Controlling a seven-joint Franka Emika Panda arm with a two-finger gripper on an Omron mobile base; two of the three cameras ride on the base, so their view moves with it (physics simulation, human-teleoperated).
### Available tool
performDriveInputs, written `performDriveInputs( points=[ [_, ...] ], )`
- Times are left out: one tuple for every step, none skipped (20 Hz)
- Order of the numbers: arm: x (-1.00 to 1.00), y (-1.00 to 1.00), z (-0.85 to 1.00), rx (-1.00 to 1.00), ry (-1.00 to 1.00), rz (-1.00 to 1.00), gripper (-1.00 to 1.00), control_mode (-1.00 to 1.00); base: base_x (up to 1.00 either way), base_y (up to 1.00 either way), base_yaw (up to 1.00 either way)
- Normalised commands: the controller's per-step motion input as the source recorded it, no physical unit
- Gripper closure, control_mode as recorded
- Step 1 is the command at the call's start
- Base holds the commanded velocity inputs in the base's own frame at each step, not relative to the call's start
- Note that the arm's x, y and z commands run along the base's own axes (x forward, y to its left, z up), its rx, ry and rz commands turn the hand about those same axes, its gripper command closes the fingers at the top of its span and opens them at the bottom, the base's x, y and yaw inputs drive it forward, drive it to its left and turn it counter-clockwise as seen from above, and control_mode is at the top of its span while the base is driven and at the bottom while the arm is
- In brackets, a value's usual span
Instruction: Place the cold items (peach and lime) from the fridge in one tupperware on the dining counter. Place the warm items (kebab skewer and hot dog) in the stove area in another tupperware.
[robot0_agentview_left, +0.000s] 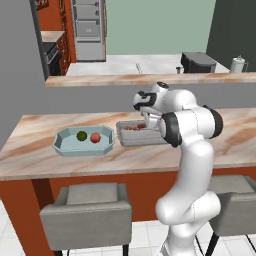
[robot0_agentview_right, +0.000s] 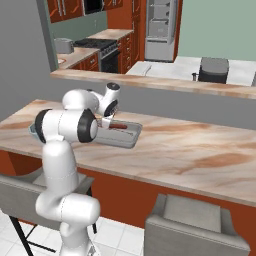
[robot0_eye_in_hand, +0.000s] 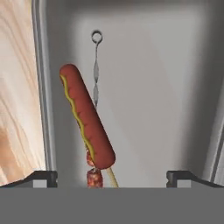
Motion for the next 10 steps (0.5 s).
performDriveInputs(
  points=[
    [0.00, 0.00, 0.79, 0.00, -0.01, -0.12, -1.00, -1.00, 0.00, 0.00, 0.00],
    [-0.01, 0.00, 0.77, 0.00, 0.00, -0.12, -1.00, -1.00, 0.00, 0.00, 0.00],
    [-0.04, 0.00, 0.76, 0.00, -0.01, -0.12, -1.00, -1.00, 0.00, 0.00, 0.00],
    [-0.14, 0.00, 0.73, 0.00, -0.01, -0.11, -1.00, -1.00, 0.00, 0.00, 0.00],
    [-0.23, 0.00, 0.70, 0.00, -0.02, -0.10, -1.00, -1.00, 0.00, 0.00, 0.00],
    [-0.39, 0.00, 0.65, 0.00, -0.04, -0.09, -1.00, -1.00, 0.00, 0.00, 0.00],
    [-0.53, 0.00, 0.61, 0.01, -0.06, -0.08, -1.00, -1.00, 0.00, 0.00, 0.00],
    [-0.63, 0.00, 0.58, 0.02, -0.09, -0.09, -1.00, -1.00, 0.00, 0.00, 0.00],
    [-0.68, 0.00, 0.51, 0.02, -0.10, -0.09, -1.00, -1.00, 0.00, 0.00, 0.00],
    [-0.75, 0.00, 0.42, 0.02, -0.10, -0.10, -1.00, -1.00, 0.00, 0.00, 0.00]
  ],
)
